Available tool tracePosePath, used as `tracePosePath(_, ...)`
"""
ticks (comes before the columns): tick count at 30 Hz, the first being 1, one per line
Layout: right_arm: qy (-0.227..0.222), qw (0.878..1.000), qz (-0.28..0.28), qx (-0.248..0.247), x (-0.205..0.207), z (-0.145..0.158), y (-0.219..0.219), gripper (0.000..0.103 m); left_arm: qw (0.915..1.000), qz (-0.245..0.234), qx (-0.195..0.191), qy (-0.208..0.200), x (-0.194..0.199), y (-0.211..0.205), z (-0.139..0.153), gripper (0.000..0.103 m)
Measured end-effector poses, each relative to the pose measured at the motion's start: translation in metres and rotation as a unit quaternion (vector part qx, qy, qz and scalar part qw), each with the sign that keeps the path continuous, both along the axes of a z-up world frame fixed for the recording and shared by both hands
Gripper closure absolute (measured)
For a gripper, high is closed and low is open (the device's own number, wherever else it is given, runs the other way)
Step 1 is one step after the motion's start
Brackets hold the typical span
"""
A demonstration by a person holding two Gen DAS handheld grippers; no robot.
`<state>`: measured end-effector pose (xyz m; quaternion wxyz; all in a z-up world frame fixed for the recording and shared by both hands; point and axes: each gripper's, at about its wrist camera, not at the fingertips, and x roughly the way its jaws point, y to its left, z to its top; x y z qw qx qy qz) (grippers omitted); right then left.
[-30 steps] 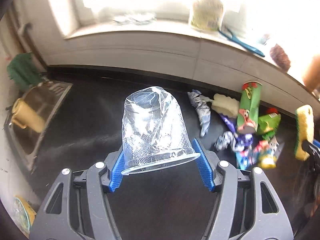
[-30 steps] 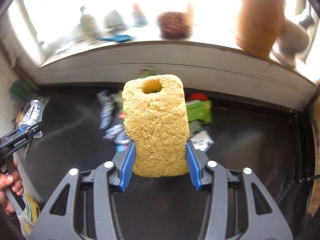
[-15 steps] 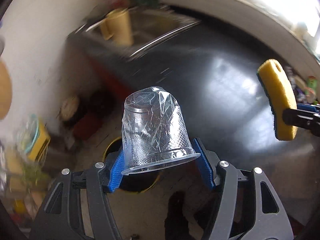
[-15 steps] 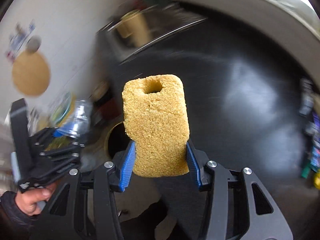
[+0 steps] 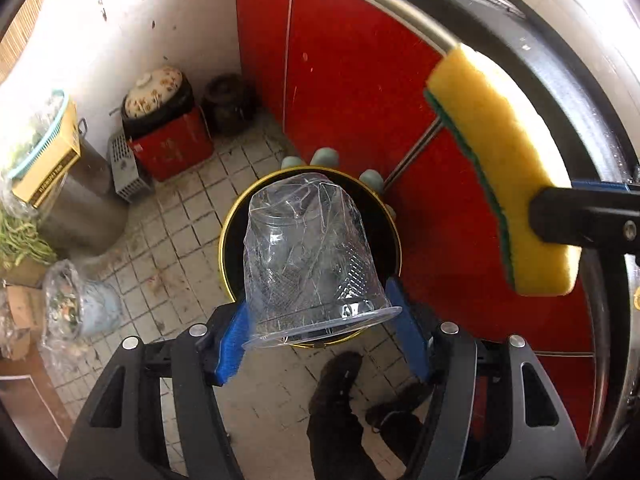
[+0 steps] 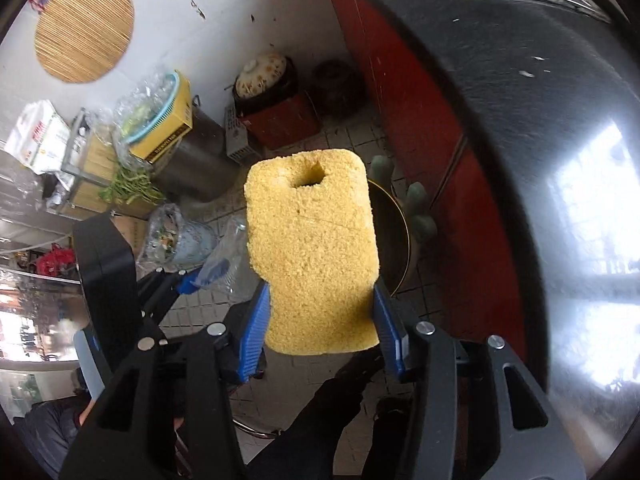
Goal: Collect trash
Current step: 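Carry both items over the black bin and open both tools to drop them, then swing both tools back over the counter toward the trash pile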
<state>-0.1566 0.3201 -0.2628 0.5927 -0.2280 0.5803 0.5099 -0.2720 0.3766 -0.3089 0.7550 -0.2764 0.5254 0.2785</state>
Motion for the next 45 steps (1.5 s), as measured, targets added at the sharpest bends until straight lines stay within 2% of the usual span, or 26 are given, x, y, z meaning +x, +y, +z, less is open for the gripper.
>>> tracePosePath(2,-0.011,1.0,0.006,-0.003,-0.011,-0.002,0.006,0.054,1.0,-0.003,0.004,0.001,-0.004,0.0,-0.004,0.04)
tracePosePath(6,-0.012,1.0,0.007,-0.009,-0.008,-0.015,0.016,0.049,0.9996,-0.015,0.021,0.009,-0.001,0.008,-0.012,0.038)
tracePosePath(10,-0.006,1.0,0.014,-0.012,-0.006,-0.015,0.021,0.041,0.9995,-0.015,0.026,0.012,-0.002,0.015,-0.012,0.021)
tracePosePath(12,-0.009,1.0,0.017,-0.003,-0.006,-0.011,0.021,0.031,0.9995,-0.013,0.027,0.012,-0.002,0.017,-0.01,0.018)
tracePosePath(15,-0.011,1.0,0.017,0.001,-0.001,-0.002,0.016,0.031,0.9993,-0.016,0.03,0.016,-0.002,0.017,0.0,0.017)
tracePosePath(17,-0.012,1.0,0.011,0.012,0.006,0.013,0.003,0.029,0.9989,-0.019,0.039,0.016,-0.002,0.015,0.015,0.017)
tracePosePath(20,-0.03,0.999,-0.013,0.037,0.03,0.051,-0.043,0.016,0.9966,-0.042,0.068,0.022,0.005,0.004,0.053,0.012)
tracePosePath(21,-0.036,0.998,-0.022,0.04,0.038,0.06,-0.058,0.015,0.9945,-0.06,0.084,0.018,0.011,-0.004,0.072,0.01)
tracePosePath(24,-0.062,0.994,-0.083,0.038,0.074,0.087,-0.127,0.014,0.9864,-0.112,0.12,0.007,0.035,-0.03,0.12,0.008)
tracePosePath(26,-0.076,0.987,-0.137,0.036,0.097,0.103,-0.175,0.014,0.9802,-0.154,0.123,-0.017,0.063,-0.055,0.152,0.008)
tracePosePath(28,-0.097,0.972,-0.211,0.037,0.123,0.125,-0.241,0.014,0.9732,-0.191,0.121,-0.04,0.091,-0.079,0.175,0.007)
tracePosePath(30,-0.121,0.954,-0.274,0.034,0.139,0.143,-0.297,0.013,0.9605,-0.245,0.115,-0.064,0.127,-0.113,0.198,0.007)
tracePosePath(32,-0.143,0.932,-0.332,0.032,0.151,0.159,-0.35,0.013,0.9413,-0.308,0.11,-0.085,0.167,-0.156,0.218,0.007)
tracePosePath(37,-0.173,0.86,-0.479,0.028,0.166,0.199,-0.471,0.013,0.8984,-0.417,0.07,-0.12,0.235,-0.25,0.25,0.007)
tracePosePath(38,-0.174,0.847,-0.502,0.031,0.165,0.204,-0.493,0.013,0.8923,-0.429,0.068,-0.122,0.242,-0.265,0.254,0.007)
tracePosePath(41,-0.172,0.82,-0.546,0.035,0.158,0.209,-0.533,0.014,0.8751,-0.465,0.057,-0.123,0.27,-0.31,0.264,0.007)
tracePosePath(45,-0.169,0.804,-0.569,0.039,0.151,0.208,-0.562,0.014,0.8658,-0.486,0.056,-0.106,0.279,-0.344,0.258,0.007)
